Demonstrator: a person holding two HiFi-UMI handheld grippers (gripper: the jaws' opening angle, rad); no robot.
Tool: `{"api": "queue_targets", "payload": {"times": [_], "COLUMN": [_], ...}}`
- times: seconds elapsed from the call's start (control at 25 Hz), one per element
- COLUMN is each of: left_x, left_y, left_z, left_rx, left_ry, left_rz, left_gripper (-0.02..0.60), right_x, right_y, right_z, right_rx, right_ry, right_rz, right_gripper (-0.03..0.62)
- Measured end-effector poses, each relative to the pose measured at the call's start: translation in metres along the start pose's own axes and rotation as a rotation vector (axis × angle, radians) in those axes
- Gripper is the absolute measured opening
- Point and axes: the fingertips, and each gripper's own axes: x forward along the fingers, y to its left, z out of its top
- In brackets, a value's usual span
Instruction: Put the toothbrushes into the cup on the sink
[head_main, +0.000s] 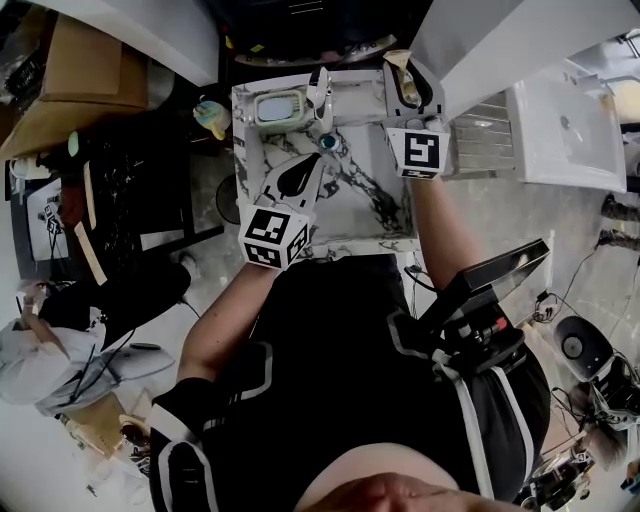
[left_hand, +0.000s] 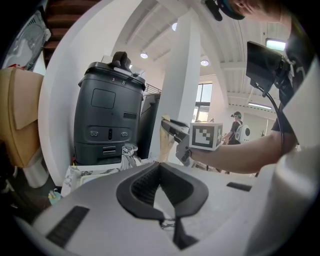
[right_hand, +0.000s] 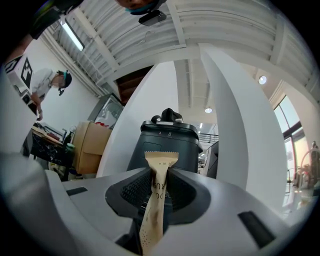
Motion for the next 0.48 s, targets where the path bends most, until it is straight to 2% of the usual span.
{"api": "queue_targets", "payload": {"times": [0.32,0.48], "left_x": [-0.008,-0.011], "left_y": [0.003,0.004], "left_z": [0.001,0.005], "left_rx": [0.013,0.019], "left_ry": [-0.010,-0.021], "left_rz": [-0.045,-0.069], "left_gripper": [0.006,0.006], "right_x": [0.002,0.000], "right_y": [0.002,0.000], "right_z": [0.009,0.006], "right_rx": [0.000,0.051], "right_ry": [0.021,0.025], "right_rz": [-0.032,-0.085], "right_gripper": [0.109,0.107]}}
